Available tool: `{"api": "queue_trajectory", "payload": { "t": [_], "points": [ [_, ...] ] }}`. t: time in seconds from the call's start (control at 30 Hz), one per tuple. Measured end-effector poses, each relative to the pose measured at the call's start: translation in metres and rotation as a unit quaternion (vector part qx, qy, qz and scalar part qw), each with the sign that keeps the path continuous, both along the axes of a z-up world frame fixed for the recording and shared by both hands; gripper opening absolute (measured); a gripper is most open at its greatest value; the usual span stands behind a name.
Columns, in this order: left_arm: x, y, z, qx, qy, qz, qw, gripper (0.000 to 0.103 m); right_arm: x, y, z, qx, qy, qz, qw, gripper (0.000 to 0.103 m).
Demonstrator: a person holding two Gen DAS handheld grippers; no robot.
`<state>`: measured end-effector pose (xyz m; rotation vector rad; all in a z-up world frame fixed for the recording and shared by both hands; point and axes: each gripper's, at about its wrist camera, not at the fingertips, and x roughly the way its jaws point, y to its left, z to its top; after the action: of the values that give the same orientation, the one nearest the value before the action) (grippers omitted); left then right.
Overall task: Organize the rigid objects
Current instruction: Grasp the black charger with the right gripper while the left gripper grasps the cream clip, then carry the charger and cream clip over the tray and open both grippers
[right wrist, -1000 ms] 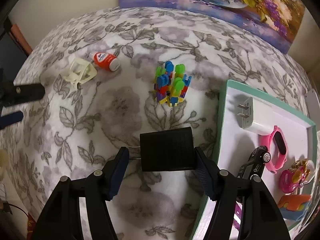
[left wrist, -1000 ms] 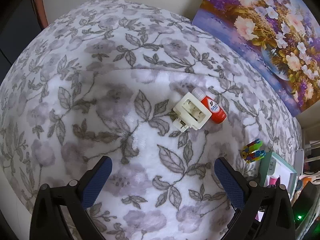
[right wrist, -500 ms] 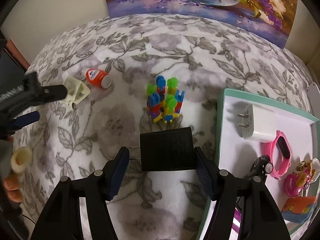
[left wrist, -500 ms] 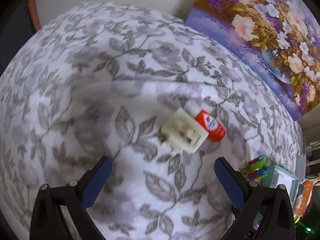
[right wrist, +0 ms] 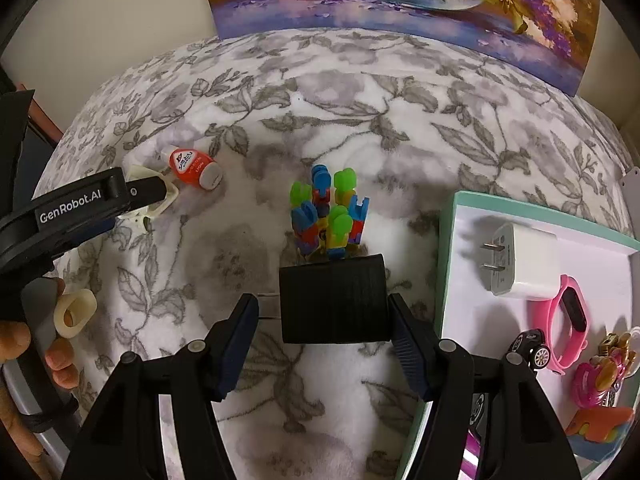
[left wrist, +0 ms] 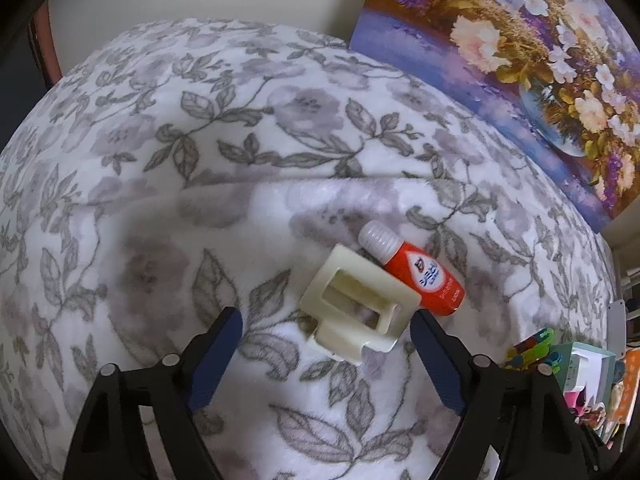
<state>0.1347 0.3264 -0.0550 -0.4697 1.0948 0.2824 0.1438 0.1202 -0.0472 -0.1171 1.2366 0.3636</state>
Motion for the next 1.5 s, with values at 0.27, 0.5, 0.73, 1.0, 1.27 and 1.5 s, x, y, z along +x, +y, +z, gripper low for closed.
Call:
{"api": "queue_trajectory", "payload": {
  "t": [0.27, 0.5, 0.73, 1.0, 1.27, 1.5],
  "points": [
    [0.005, -0.006, 0.003, -0.004, -0.016, -0.018, 0.9997, 0.060, -0.003, -0.002, 0.001, 0.001, 0.001, -0.001, 1.000, 0.067],
    [-0.005, -0.008, 0.015, 0.001, -0.010, -0.021, 0.9997, 0.060, -0.006, -0.007, 0.002, -0.002, 0.009, -0.014, 1.000, 0.066],
    [-0.021, -0.013, 0.046, 0.007, -0.018, -0.021, 0.9996, 0.060, -0.016, -0.020, 0.005, 0.009, 0.027, -0.031, 0.999, 0.054],
    [-0.044, -0.024, 0.068, 0.020, -0.020, -0.024, 0.9993, 0.060, -0.033, -0.032, 0.021, 0.017, 0.023, -0.041, 0.999, 0.054],
    [-0.071, -0.060, 0.089, 0.014, -0.034, -0.044, 0.9984, 0.060, -0.054, -0.078, 0.058, 0.032, 0.005, -0.087, 0.996, 0.054],
    [-0.084, -0.116, 0.111, 0.025, -0.057, -0.093, 0.9937, 0.060, -0.068, -0.123, 0.070, 0.034, 0.012, -0.139, 0.990, 0.054]
  ]
}}
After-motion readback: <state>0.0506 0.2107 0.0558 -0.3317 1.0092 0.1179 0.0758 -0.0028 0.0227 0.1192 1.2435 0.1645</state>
